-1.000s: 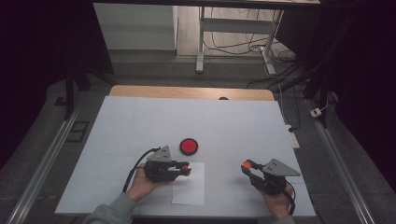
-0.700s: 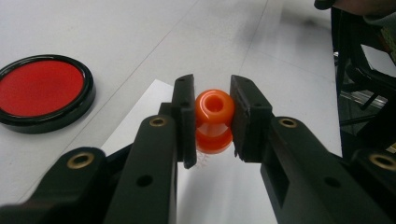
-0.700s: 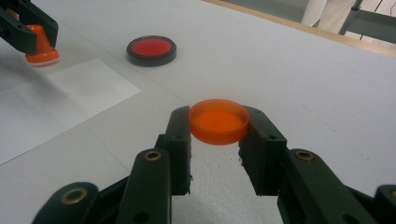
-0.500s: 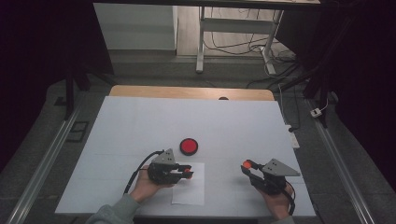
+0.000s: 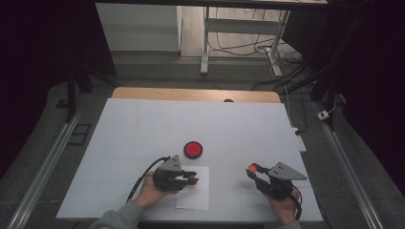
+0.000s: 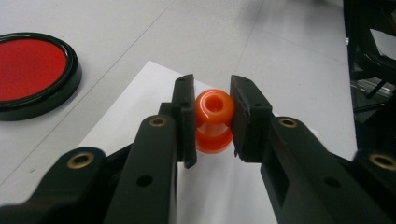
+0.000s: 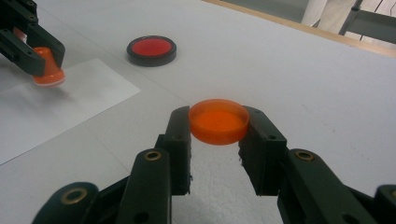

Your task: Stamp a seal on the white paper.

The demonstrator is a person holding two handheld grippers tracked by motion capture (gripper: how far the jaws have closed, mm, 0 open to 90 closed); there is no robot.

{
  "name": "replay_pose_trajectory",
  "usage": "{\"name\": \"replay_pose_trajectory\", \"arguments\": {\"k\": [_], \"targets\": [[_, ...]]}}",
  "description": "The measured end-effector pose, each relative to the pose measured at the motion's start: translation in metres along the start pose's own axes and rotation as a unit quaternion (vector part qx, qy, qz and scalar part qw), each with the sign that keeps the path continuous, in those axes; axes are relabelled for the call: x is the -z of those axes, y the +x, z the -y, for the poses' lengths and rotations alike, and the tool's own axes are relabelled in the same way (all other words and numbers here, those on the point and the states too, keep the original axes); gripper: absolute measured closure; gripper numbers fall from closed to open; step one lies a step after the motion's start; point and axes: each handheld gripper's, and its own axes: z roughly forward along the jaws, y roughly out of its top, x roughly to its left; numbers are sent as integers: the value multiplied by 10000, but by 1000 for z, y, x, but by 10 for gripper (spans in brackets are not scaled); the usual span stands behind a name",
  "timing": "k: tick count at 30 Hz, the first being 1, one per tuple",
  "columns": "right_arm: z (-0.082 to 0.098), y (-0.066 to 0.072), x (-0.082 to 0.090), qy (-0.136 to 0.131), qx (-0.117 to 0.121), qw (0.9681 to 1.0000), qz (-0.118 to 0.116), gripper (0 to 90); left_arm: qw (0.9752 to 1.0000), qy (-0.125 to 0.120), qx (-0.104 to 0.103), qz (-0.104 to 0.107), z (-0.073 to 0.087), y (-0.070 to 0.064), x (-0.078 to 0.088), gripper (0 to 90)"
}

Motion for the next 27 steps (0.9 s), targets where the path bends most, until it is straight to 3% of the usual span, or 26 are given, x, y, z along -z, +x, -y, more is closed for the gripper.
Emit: {"name": "replay_pose_trajectory", "arguments": {"k": [27], "targets": [[0,0,0,-6,8,10000,0,645,9995,200,-146,-211,4,-1,-8,730]]}}
